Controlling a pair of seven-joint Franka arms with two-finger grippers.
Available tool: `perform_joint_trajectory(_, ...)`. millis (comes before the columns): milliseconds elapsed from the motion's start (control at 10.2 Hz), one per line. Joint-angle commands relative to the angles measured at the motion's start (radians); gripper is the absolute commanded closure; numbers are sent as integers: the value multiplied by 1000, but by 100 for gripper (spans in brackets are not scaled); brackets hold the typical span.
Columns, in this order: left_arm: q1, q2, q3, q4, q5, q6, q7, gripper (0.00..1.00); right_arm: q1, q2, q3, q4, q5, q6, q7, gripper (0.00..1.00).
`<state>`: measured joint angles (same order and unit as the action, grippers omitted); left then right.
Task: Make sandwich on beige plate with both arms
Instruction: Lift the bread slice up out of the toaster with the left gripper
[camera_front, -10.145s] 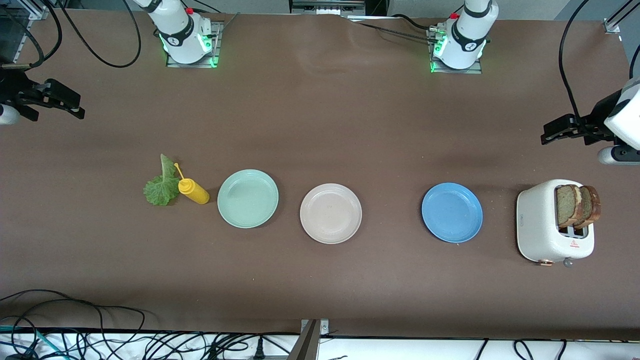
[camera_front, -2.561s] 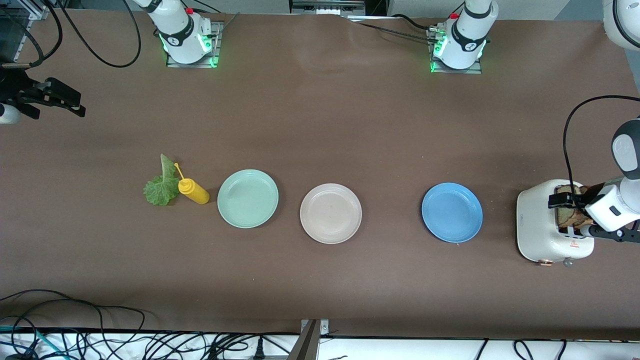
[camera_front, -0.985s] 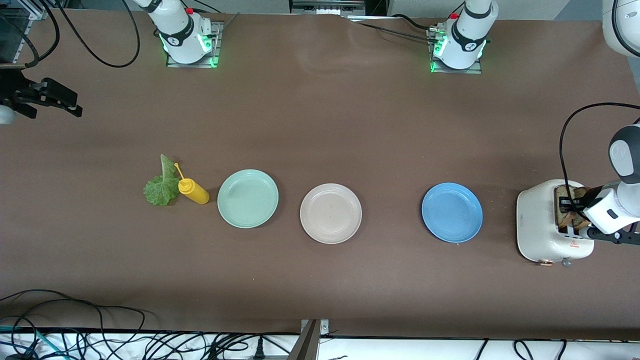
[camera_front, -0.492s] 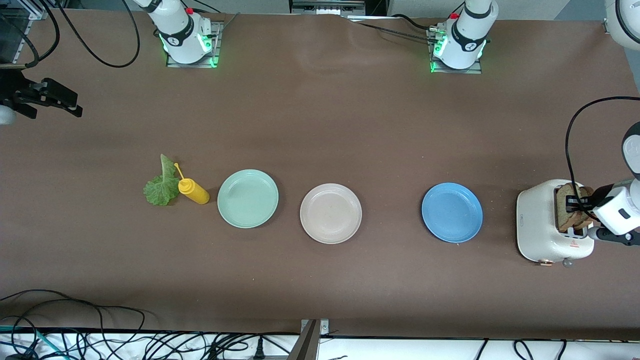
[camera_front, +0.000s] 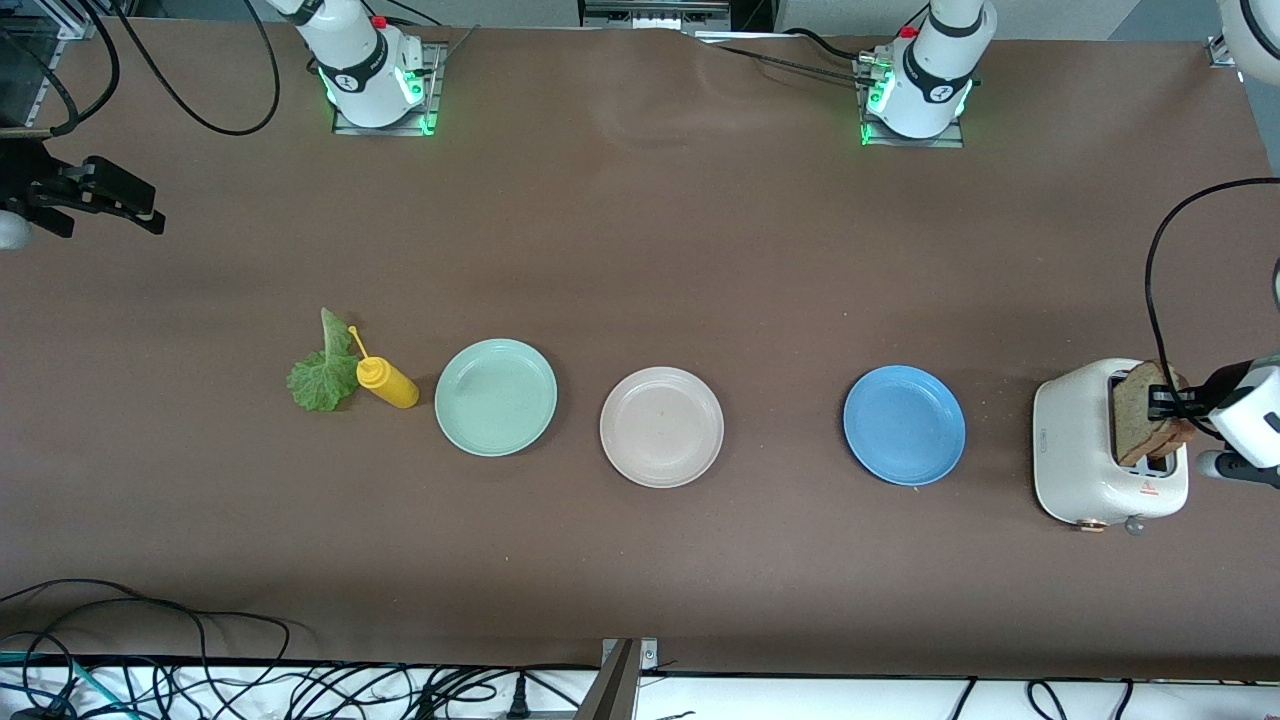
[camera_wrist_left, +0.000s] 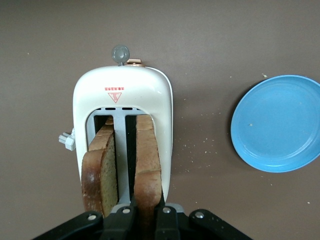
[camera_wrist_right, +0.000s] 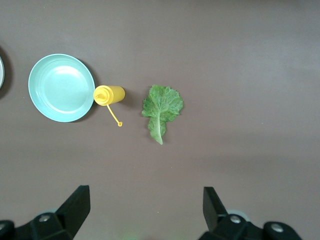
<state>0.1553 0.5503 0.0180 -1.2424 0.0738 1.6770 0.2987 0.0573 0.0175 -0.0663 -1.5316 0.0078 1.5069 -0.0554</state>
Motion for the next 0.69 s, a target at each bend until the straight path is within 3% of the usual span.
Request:
perform_joint_trajectory(0,-2,7,-10,73,12,-71,4,100,-2,-4,-3,5,15,-11,-6,0)
perform_joint_trajectory(197,-14,0,-13,103,8,-114,-16,100,-2,-4,-3,5,17,-10,-6,0)
perform_joint_trajectory(591,-23,-22,-87,121,0,-154,-162,100,-2,-4,-3,5,15,-10,-6,0)
